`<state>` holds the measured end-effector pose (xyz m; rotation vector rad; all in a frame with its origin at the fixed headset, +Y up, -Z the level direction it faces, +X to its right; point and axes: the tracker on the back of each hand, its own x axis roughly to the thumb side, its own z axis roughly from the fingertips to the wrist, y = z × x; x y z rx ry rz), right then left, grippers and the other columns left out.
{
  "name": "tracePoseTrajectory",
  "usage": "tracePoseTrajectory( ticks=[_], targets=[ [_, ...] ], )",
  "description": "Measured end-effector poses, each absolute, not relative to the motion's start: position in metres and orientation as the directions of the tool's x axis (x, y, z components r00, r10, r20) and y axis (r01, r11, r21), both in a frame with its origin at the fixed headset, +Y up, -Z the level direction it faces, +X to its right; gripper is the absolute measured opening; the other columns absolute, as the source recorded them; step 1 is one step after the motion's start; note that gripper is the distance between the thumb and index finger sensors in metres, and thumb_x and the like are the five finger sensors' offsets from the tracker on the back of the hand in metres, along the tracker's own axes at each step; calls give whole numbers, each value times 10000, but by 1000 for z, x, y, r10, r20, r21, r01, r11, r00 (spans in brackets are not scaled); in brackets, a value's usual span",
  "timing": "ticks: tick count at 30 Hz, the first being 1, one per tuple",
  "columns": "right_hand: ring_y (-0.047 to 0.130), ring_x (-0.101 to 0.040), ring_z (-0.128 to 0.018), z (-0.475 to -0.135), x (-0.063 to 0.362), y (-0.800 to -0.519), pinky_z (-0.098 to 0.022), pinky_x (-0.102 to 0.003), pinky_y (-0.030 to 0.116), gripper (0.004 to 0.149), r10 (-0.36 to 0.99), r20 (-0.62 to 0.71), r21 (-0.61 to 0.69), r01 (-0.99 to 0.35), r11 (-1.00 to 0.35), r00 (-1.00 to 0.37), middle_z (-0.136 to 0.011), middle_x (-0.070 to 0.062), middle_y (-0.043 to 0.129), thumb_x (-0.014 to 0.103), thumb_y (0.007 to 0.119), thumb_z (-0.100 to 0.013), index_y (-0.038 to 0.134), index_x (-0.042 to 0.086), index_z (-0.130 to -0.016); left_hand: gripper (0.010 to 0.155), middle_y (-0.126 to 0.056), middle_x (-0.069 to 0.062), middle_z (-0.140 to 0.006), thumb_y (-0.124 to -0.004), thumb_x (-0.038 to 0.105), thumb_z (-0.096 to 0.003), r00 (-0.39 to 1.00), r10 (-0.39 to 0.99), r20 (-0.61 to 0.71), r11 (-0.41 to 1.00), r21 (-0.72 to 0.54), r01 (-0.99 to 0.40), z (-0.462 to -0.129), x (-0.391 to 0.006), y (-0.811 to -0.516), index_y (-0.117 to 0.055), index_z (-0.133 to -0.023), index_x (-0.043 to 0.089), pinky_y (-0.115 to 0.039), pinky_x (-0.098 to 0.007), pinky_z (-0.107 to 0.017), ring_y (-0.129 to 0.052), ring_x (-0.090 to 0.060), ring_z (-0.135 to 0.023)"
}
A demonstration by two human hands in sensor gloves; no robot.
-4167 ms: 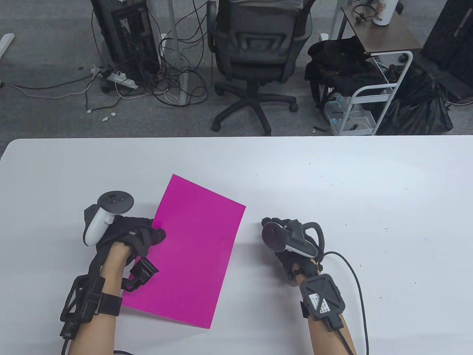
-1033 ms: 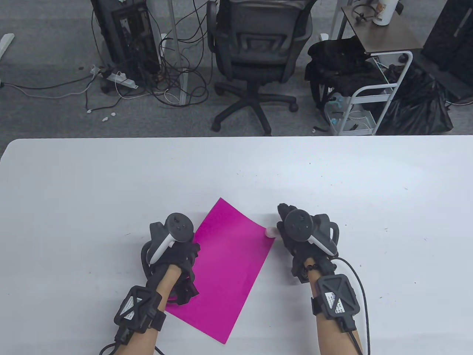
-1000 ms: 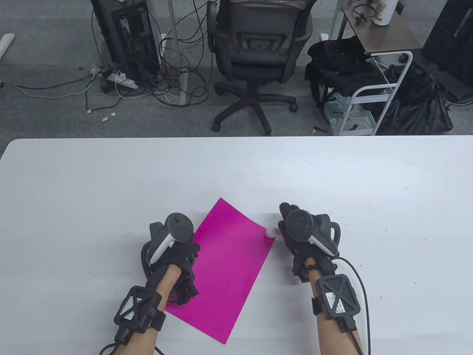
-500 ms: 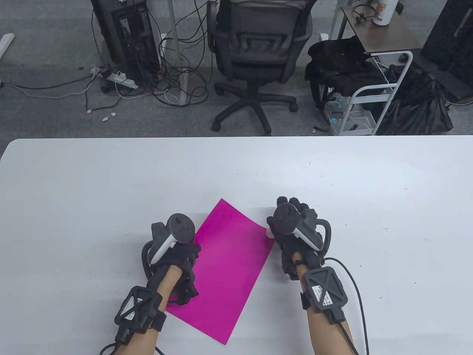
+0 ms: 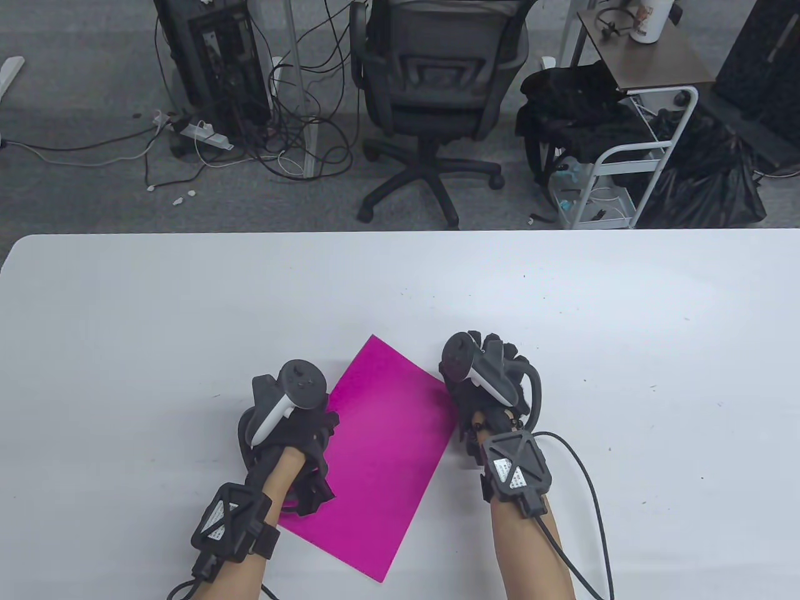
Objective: Push down lever to staple documents
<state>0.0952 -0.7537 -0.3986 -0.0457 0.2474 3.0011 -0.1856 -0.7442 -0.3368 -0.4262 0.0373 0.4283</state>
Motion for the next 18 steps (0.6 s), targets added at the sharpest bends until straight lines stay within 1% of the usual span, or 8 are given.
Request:
tracePoseTrajectory(
  ticks=[4, 8, 18],
  targets=[
    [462, -662, -970, -398, 96, -753, -678, -757, 439, 838, 115, -40, 187, -121, -975, -993, -1105, -384, 342, 521, 465, -494, 293, -15, -1115, 410, -1025, -114, -814, -802, 236, -547, 911, 395, -123, 823, -393, -410, -337, -186, -744, -846, -938, 120, -873, -570, -513, -1021, -303, -685],
    [430, -672, -971, -399, 97, -755, -678, -761, 414, 855, 133, -48, 221, -140, -965, -990, -1101, -394, 318, 531, 443, -495, 251, -26, -1114, 409, -1026, -115, -812, -803, 235, -546, 911, 394, -123, 824, -392, -409, -337, -186, -744, -849, -936, 118, -872, -571, -513, -1021, -304, -684],
    [352, -679, -979, -402, 95, -759, -683, -769, 347, 883, 115, -33, 300, -119, -947, -993, -1104, -402, 229, 552, 428, -500, 170, -36, -1107, 410, -1028, -114, -808, -804, 237, -546, 914, 388, -120, 829, -388, -403, -336, -186, -744, -849, -936, 119, -875, -568, -511, -1023, -300, -680]
  ],
)
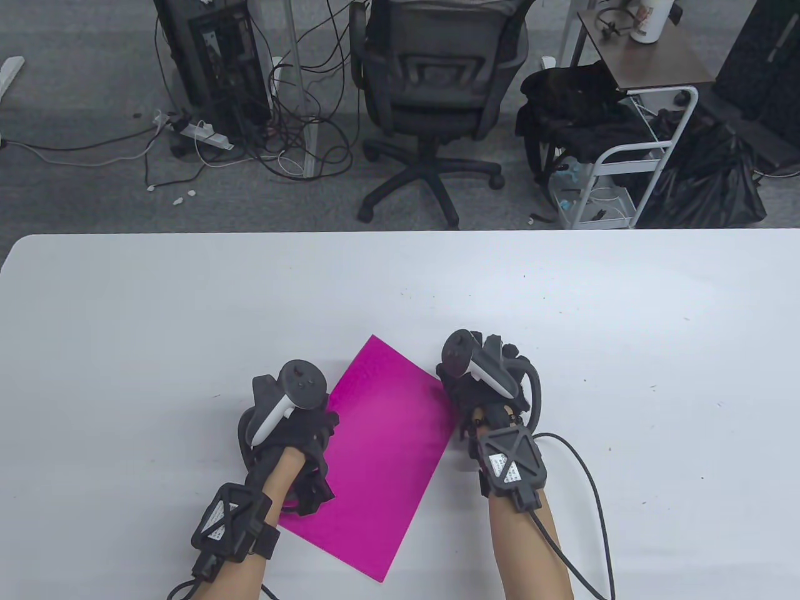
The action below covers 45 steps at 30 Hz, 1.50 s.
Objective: Push down lever to staple documents
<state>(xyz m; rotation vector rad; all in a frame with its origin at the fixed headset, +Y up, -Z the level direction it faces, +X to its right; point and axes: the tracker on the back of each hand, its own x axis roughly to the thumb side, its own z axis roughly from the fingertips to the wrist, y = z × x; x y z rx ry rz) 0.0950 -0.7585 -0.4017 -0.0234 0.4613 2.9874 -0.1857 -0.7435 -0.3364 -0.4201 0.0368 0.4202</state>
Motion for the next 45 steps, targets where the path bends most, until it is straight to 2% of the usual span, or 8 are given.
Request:
tracePoseTrajectory(
  ticks=[19, 45],
  targets=[
    [271, -686, -981, -402, 92, -759, -678, -779, 286, 917, 96, -27, 350, -99, -932, -995, -1093, -409, 155, 563, 409, -506, 85, -72, -1083, 410, -1029, -111, -807, -806, 238, -545, 914, 388, -121, 829, -387, -403, -336, -185, -743, -850, -935, 121, -877, -566, -511, -1024, -296, -680],
    [262, -690, -976, -403, 86, -765, -678, -779, 275, 914, 68, -28, 368, -74, -927, -997, -1088, -414, 156, 549, 412, -510, 80, -88, -1075, 409, -1029, -110, -808, -806, 239, -546, 913, 389, -123, 829, -387, -405, -336, -185, -743, -850, -935, 122, -877, -566, -512, -1024, -295, -682]
  ],
)
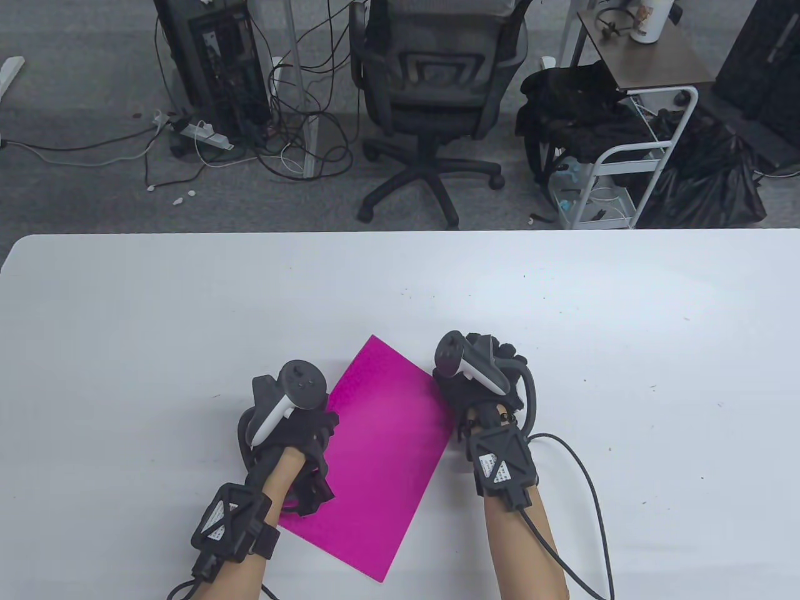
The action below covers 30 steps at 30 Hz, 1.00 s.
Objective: Push down lever to staple documents
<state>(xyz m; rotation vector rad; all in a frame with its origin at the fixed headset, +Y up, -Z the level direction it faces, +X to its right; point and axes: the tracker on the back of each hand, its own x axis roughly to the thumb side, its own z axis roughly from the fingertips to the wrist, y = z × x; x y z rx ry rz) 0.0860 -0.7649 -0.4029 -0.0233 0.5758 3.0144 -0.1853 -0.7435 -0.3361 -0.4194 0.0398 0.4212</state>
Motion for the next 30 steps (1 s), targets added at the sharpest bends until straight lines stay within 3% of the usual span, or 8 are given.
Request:
tracePoseTrajectory(
  ticks=[16, 30],
  targets=[
    [244, -691, -978, -404, 78, -767, -684, -778, 264, 904, 10, -11, 400, -13, -916, -1000, -1086, -414, 135, 532, 407, -515, 58, -92, -1068, 409, -1029, -109, -809, -806, 240, -546, 914, 387, -123, 829, -387, -403, -336, -185, -744, -850, -935, 123, -876, -565, -514, -1024, -294, -683],
    [247, -693, -973, -405, 80, -769, -682, -778, 264, 906, 55, -11, 413, -55, -909, -998, -1082, -418, 135, 532, 407, -515, 55, -96, -1065, 410, -1029, -111, -807, -807, 240, -545, 913, 390, -124, 829, -385, -406, -337, -186, -745, -850, -936, 121, -877, -565, -513, -1024, -296, -681]
  ],
)
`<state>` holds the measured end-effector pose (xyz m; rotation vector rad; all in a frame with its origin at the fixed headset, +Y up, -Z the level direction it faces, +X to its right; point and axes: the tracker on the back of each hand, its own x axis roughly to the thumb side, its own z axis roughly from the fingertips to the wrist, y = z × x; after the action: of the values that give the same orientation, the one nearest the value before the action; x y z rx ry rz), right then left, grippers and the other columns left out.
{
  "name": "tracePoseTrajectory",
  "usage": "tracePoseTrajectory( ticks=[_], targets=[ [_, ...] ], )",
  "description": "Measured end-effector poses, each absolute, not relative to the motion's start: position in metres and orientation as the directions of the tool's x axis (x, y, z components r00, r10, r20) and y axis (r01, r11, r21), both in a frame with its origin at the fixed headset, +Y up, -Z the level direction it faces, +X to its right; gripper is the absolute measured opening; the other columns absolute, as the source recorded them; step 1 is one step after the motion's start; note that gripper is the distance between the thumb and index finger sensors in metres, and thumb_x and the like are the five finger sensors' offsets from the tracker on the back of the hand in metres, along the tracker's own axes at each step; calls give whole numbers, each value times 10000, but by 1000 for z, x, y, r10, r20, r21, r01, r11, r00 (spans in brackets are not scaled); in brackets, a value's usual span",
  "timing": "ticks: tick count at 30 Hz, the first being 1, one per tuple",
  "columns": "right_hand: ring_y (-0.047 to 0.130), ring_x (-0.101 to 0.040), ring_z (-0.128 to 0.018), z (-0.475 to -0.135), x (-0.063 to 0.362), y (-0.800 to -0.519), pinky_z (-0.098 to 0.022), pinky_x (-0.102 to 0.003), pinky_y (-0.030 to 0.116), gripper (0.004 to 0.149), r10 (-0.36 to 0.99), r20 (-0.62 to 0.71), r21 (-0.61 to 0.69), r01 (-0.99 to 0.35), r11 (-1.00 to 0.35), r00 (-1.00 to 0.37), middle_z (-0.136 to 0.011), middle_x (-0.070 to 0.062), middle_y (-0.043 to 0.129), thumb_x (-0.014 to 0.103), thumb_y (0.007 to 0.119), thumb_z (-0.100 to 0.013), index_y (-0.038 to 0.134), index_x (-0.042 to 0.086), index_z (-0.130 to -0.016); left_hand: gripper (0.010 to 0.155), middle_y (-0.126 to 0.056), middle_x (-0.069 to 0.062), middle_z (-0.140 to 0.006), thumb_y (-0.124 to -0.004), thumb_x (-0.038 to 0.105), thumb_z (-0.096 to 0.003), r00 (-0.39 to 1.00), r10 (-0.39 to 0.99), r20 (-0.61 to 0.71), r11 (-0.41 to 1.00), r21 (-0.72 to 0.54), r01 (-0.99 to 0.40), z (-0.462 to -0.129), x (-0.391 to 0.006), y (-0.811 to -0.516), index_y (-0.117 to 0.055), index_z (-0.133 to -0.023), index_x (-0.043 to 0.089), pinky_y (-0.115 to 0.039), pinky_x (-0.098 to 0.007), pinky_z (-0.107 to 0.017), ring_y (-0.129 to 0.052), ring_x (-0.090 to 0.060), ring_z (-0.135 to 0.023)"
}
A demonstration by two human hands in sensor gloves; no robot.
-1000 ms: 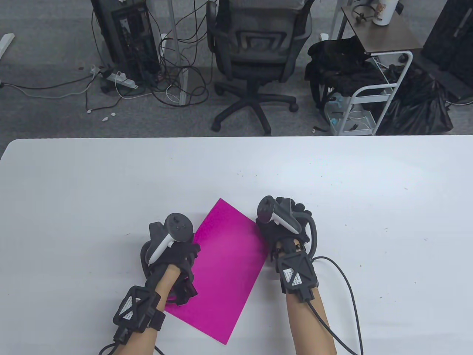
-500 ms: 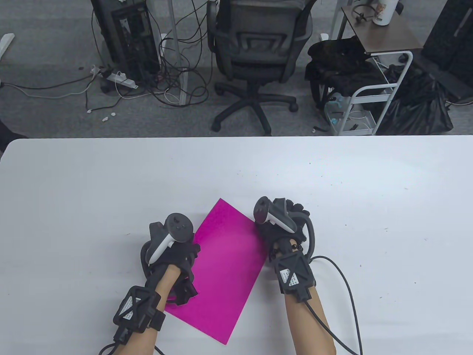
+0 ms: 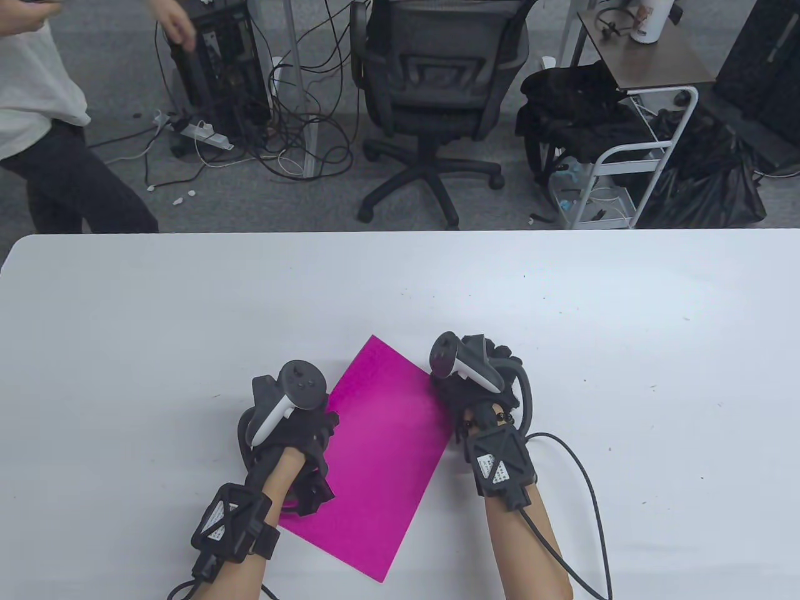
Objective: Push down lever to staple documents
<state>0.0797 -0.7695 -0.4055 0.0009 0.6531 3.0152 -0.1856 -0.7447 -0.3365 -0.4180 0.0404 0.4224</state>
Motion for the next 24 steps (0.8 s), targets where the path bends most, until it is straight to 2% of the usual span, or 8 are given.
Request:
tracePoseTrajectory(
  ticks=[24],
  targets=[
    [229, -693, -974, -409, 79, -766, -684, -776, 261, 893, 32, 5, 407, -27, -913, -999, -1081, -416, 124, 518, 425, -513, 62, -78, -1071, 410, -1029, -110, -807, -807, 240, -546, 914, 385, -124, 832, -383, -403, -337, -186, -745, -850, -936, 121, -877, -564, -513, -1025, -293, -680]
  ],
)
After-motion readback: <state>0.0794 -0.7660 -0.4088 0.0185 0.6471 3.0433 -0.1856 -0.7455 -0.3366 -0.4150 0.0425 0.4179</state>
